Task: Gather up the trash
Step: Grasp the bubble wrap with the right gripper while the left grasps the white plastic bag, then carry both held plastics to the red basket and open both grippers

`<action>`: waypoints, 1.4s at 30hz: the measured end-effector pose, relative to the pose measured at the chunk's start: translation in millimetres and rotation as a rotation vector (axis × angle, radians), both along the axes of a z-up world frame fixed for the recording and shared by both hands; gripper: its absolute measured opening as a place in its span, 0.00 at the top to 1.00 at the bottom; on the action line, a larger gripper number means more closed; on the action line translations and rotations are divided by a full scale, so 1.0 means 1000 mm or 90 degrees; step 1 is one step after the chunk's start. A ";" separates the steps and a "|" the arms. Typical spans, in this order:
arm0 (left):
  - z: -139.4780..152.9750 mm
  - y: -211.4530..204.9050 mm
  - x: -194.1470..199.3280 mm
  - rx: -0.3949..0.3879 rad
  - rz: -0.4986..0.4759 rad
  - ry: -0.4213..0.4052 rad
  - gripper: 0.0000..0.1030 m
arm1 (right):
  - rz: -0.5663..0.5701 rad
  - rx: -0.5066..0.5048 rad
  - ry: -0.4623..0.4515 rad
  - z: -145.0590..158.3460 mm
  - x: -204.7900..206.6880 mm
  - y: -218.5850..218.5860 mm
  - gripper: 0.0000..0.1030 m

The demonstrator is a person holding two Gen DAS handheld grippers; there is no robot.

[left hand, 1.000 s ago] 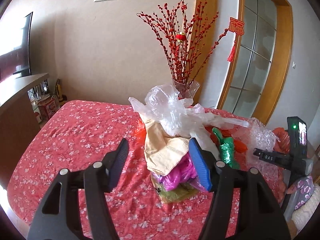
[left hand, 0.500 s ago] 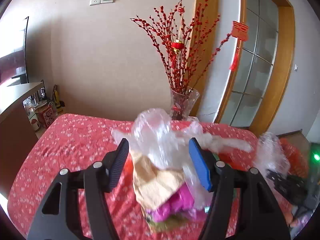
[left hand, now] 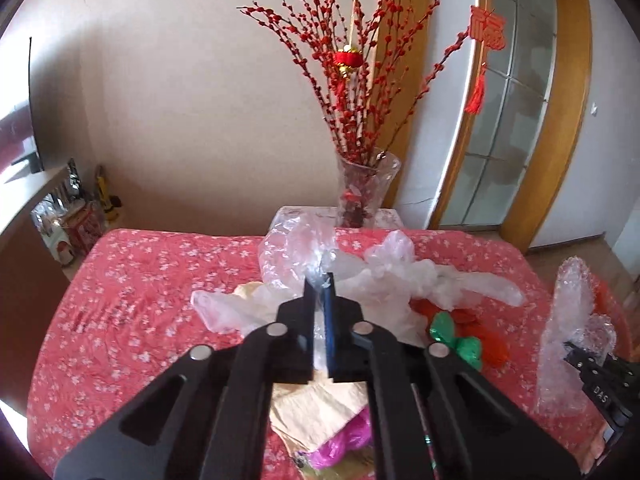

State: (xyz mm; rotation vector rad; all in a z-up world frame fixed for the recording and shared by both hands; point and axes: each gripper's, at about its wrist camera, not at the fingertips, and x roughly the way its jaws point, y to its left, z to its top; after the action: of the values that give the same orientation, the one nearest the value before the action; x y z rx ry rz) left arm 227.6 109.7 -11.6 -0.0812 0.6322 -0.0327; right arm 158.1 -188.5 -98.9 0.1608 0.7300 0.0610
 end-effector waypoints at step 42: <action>0.081 -0.209 -0.055 -0.185 -0.316 -0.099 0.97 | -0.167 0.014 -0.134 0.086 -0.082 -0.141 0.92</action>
State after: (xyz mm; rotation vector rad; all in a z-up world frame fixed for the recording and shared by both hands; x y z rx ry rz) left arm 173.1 -99.2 69.2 -0.1986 0.4760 -0.6054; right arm 76.4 -329.9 -13.3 0.2657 0.4943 -0.1616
